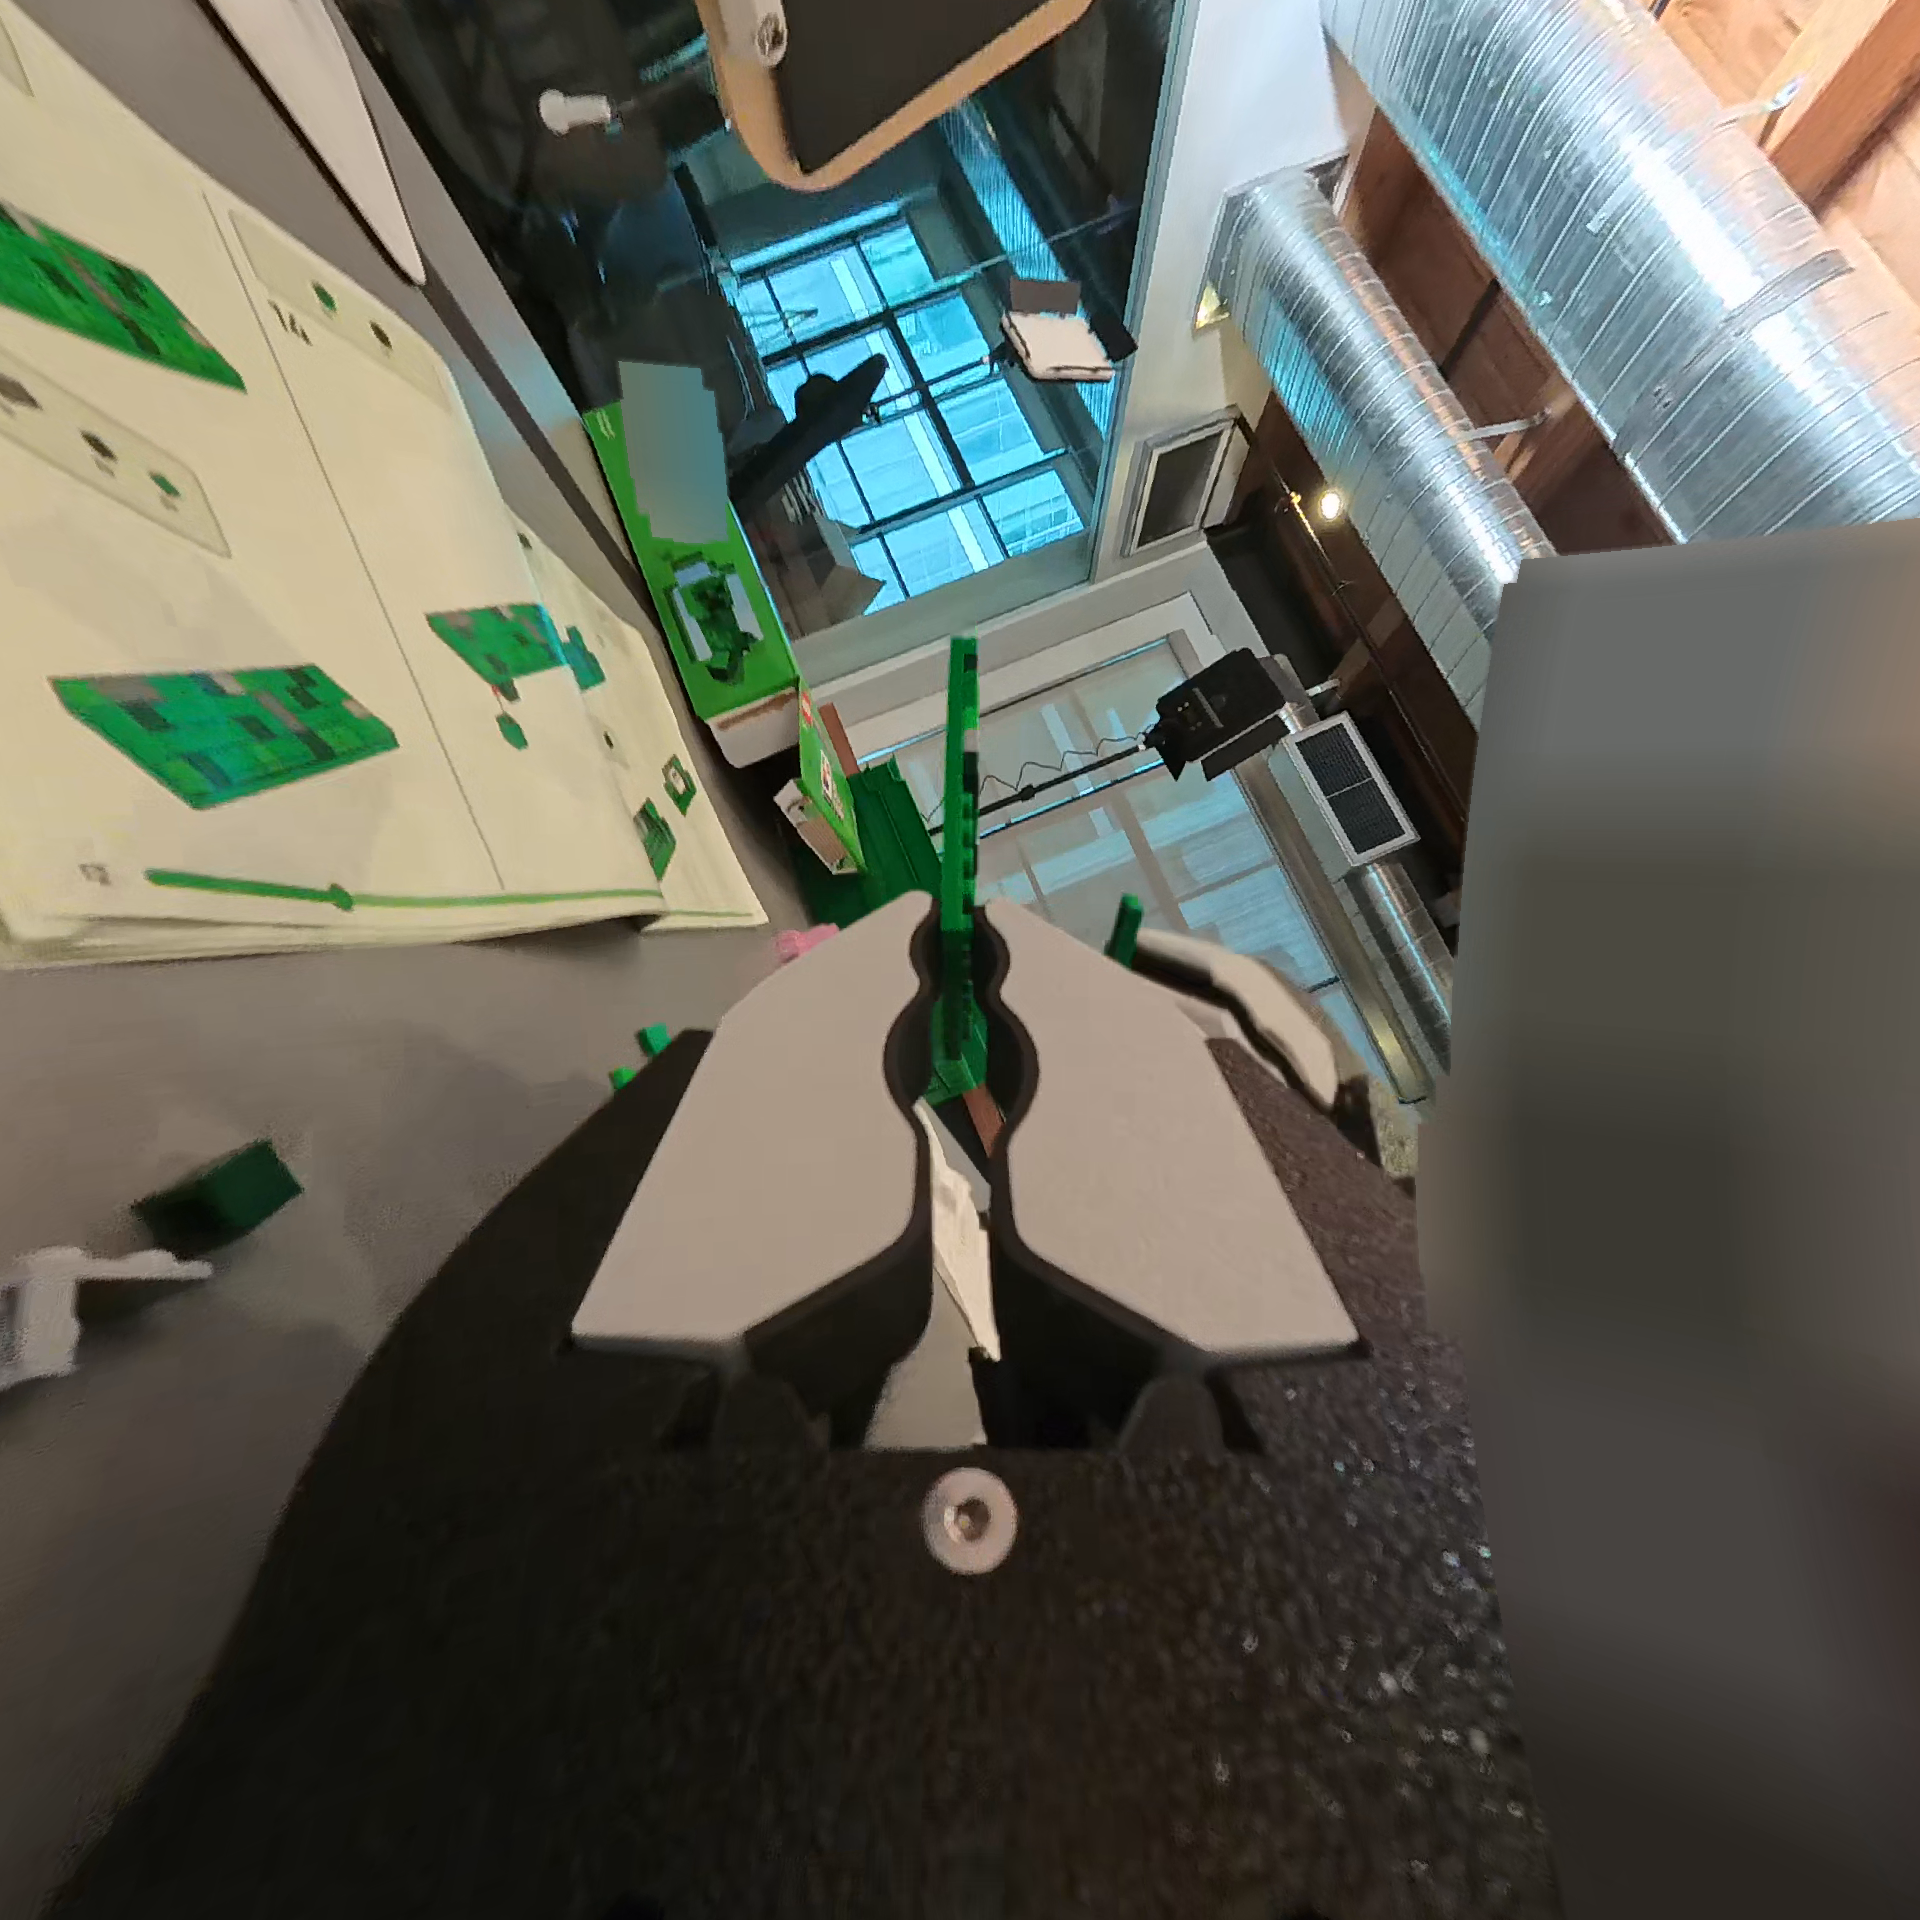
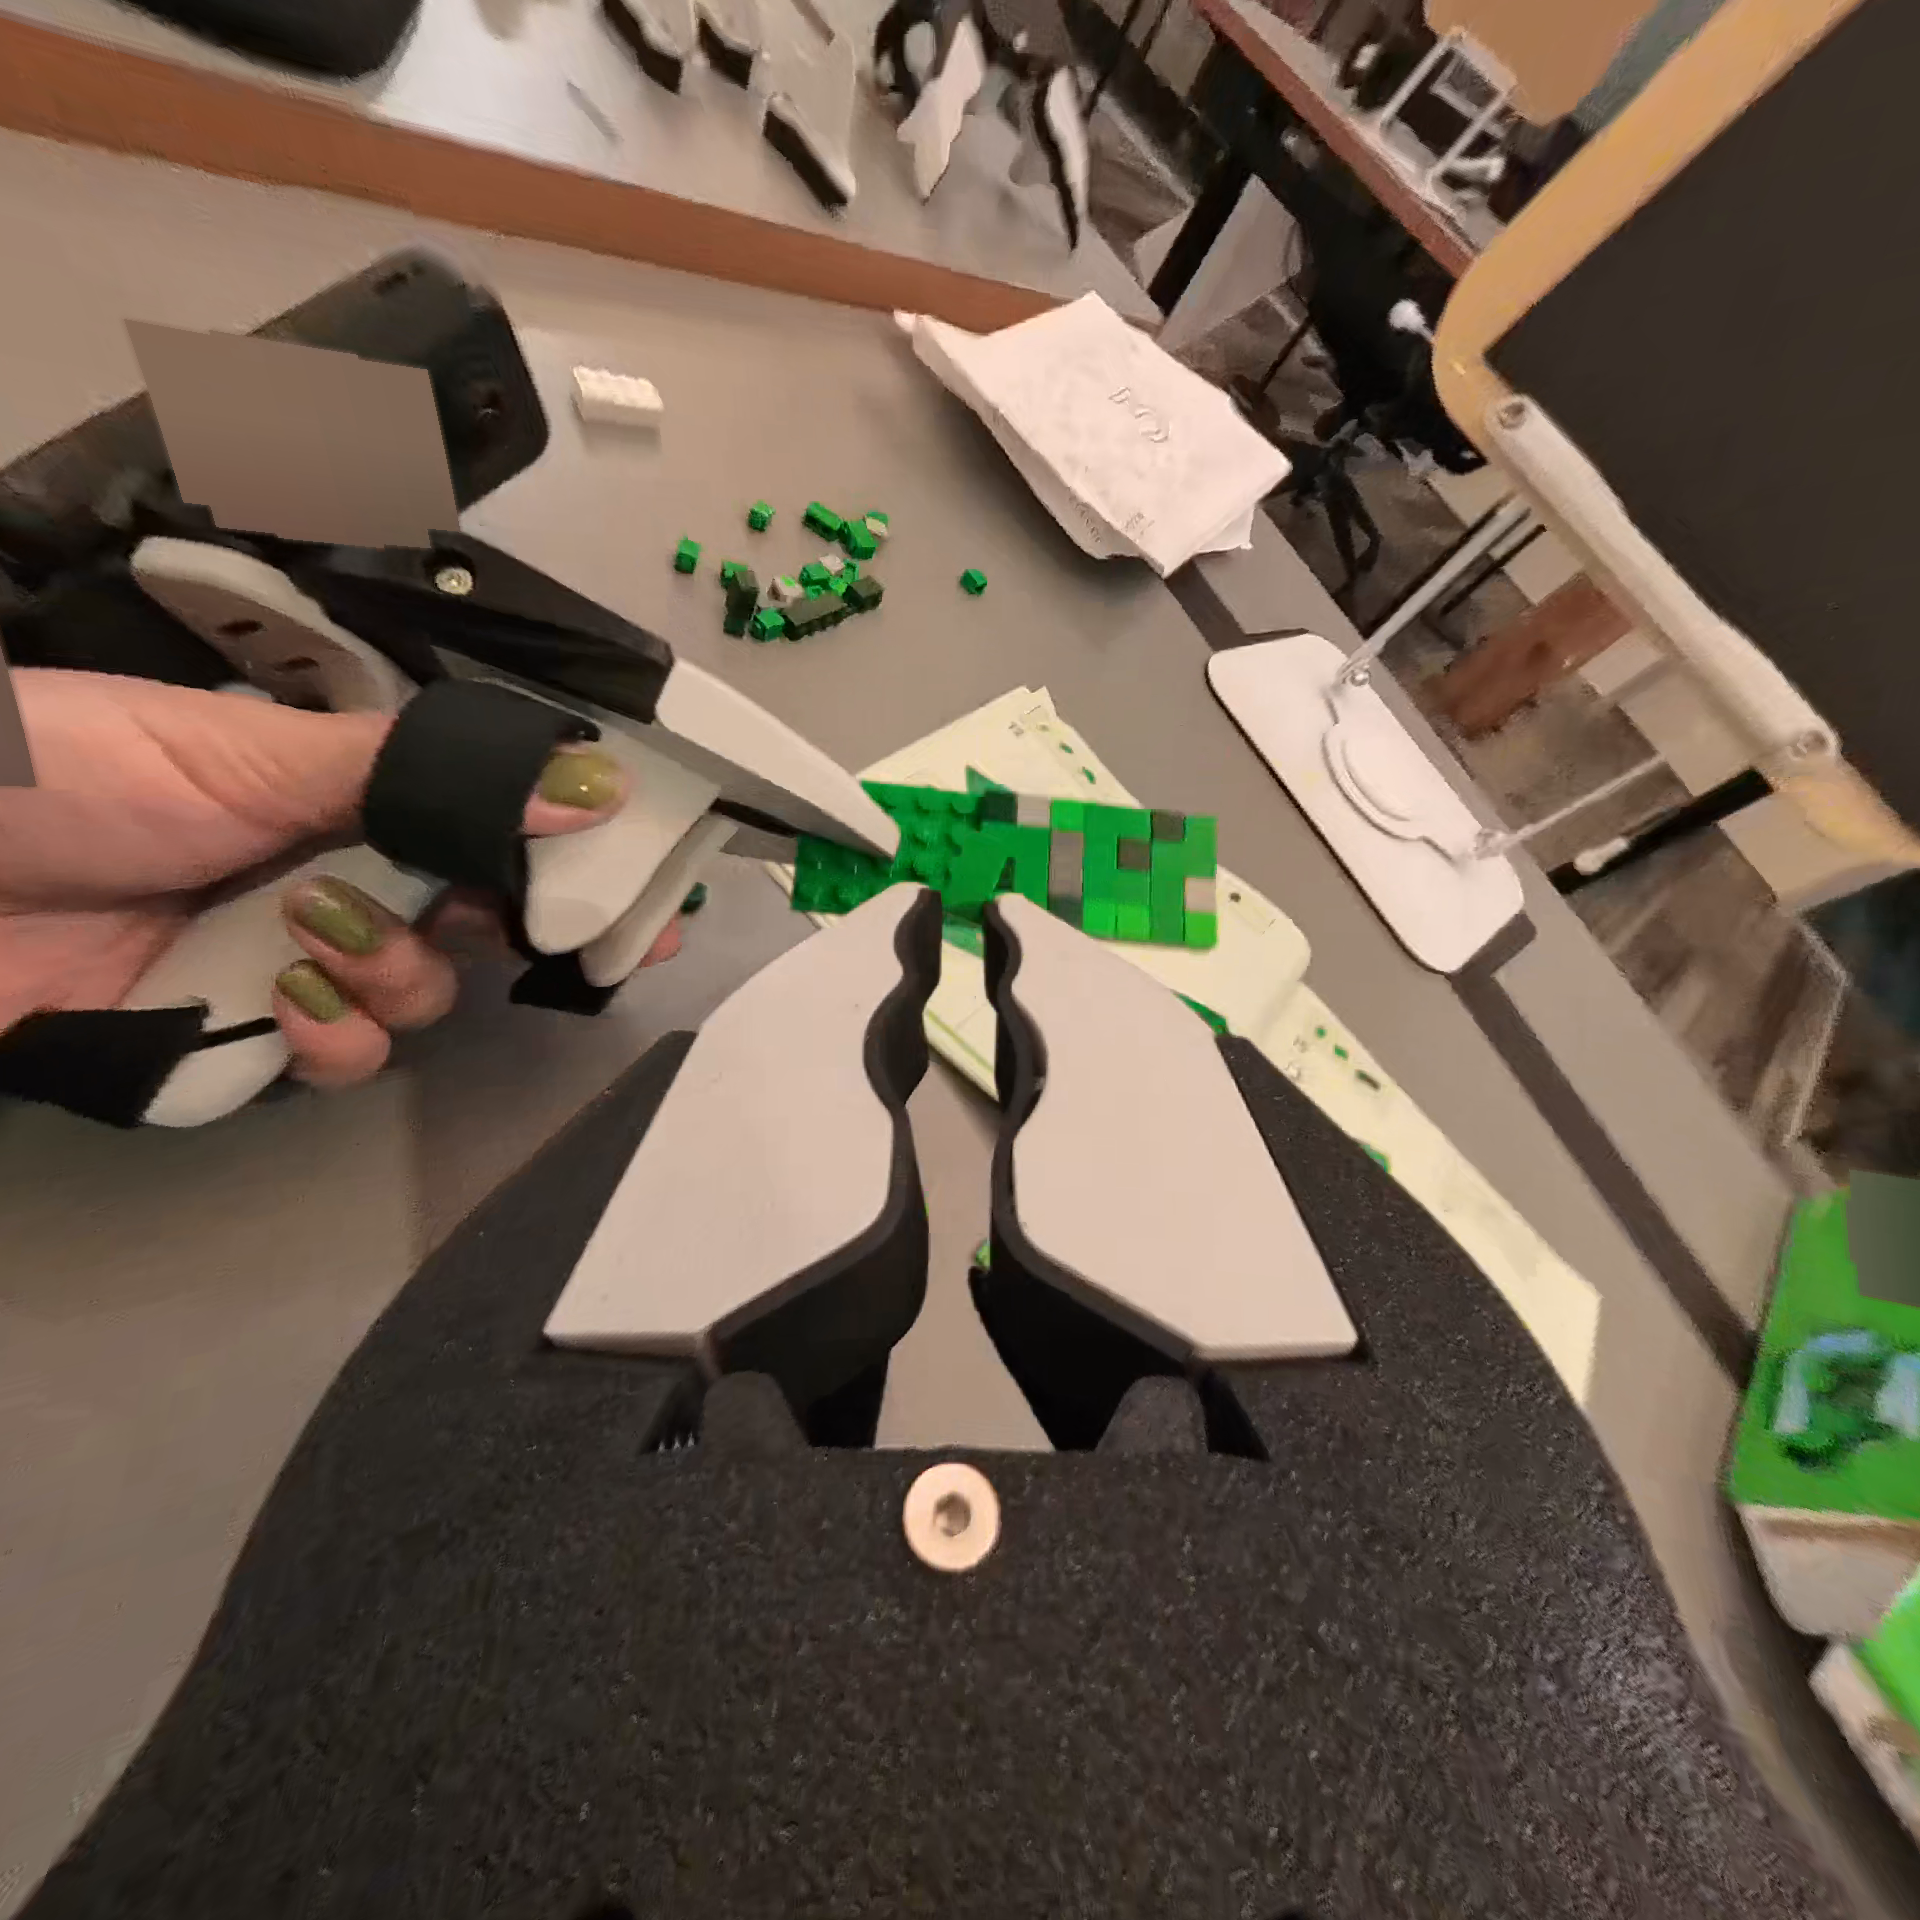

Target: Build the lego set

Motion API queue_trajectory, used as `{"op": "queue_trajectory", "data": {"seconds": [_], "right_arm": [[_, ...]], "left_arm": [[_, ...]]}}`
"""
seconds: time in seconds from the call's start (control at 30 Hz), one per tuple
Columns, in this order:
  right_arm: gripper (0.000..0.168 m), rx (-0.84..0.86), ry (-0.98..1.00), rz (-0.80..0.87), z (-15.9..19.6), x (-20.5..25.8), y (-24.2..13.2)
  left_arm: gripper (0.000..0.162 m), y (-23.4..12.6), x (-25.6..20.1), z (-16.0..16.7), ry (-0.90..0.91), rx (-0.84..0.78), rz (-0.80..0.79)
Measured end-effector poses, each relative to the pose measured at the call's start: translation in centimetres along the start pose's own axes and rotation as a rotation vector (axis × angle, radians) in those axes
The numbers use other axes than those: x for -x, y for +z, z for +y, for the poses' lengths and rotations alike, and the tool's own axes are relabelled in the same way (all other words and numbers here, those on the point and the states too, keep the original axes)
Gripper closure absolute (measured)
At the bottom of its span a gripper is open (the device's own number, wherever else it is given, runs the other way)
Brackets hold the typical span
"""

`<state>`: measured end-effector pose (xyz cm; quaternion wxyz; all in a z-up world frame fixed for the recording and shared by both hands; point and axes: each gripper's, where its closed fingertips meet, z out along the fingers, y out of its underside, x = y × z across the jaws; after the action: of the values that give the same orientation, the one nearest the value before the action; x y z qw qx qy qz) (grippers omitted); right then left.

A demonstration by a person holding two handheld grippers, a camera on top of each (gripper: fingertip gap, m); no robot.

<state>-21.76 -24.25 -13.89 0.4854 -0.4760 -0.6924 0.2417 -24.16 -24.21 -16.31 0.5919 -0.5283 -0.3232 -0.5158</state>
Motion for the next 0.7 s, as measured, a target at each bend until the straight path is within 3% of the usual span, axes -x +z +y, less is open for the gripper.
{"op": "queue_trajectory", "data": {"seconds": [0.23, 0.7], "right_arm": [[0.161, 0.142, -0.031, -0.096, 0.7, 0.0, 1.0], [0.161, 0.353, -0.117, -0.078, 2.6, 0.0, 1.1]], "left_arm": [[0.158, 0.3, -0.3, 1.2, -0.056, 0.051, -0.002], [0.158, 0.8, -0.4, 3.1, -0.125, 0.140, -0.016]]}}
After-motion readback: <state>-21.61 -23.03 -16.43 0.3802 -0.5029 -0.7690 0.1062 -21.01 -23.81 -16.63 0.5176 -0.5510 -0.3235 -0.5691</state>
